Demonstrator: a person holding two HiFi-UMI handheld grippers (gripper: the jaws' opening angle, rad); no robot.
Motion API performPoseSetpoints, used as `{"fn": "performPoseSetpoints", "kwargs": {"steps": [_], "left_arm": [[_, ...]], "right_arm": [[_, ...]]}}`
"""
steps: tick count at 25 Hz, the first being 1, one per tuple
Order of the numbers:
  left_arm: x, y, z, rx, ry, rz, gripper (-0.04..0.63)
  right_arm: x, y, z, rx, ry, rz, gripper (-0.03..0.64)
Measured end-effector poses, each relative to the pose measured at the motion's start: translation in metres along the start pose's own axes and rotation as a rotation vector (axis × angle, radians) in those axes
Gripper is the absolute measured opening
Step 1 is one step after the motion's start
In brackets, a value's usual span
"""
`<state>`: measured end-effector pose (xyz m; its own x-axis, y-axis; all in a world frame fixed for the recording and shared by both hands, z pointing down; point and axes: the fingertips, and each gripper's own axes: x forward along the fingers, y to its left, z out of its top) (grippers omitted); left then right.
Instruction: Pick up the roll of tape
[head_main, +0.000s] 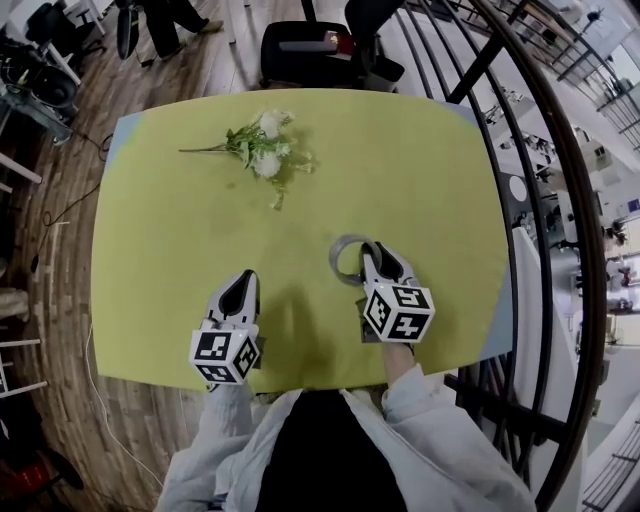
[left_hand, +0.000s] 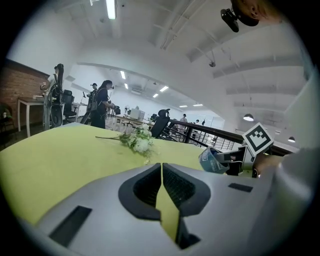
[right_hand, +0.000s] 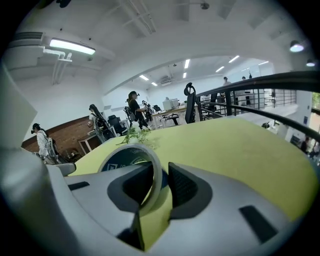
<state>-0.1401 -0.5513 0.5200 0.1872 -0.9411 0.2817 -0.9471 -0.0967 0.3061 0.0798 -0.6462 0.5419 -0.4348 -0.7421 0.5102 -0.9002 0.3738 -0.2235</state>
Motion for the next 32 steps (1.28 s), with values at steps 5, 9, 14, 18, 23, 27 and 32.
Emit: {"fn": "performPoseSetpoints", "kwargs": {"steps": [5, 9, 14, 18, 23, 27, 32], "left_arm": [[-0.022, -0.010, 0.000, 0.015, -0.016, -0.011, 0.025], [-0.041, -0.017, 0.002, 0.028, -0.030, -0.023, 0.025], [-0.068, -0.029, 0.005, 0.044, -0.055, -0.038, 0.025], [-0.087, -0.041, 0.014, 0.061, -0.086, -0.065, 0.025], [-0.110, -0.058, 0.020, 0.099, -0.108, -0.091, 0.025], [-0.127, -0.071, 0.020, 0.127, -0.119, -0.093, 0.025], [-0.148, -0.082, 0.013, 0.132, -0.129, -0.104, 0.025]], "right_arm": [[-0.030, 0.001, -0.004, 0.012, -0.055, -0.007, 0.101], [-0.057, 0.008, -0.007, 0.012, -0.097, 0.008, 0.101], [-0.098, 0.016, -0.006, -0.016, -0.159, -0.009, 0.100], [-0.130, 0.023, -0.002, -0.016, -0.218, -0.024, 0.098], [-0.166, 0.028, -0.005, -0.019, -0.287, -0.042, 0.097], [-0.195, 0.029, -0.010, -0.025, -0.326, -0.053, 0.095], [-0.226, 0.033, -0.019, -0.073, -0.366, -0.067, 0.094]]}}
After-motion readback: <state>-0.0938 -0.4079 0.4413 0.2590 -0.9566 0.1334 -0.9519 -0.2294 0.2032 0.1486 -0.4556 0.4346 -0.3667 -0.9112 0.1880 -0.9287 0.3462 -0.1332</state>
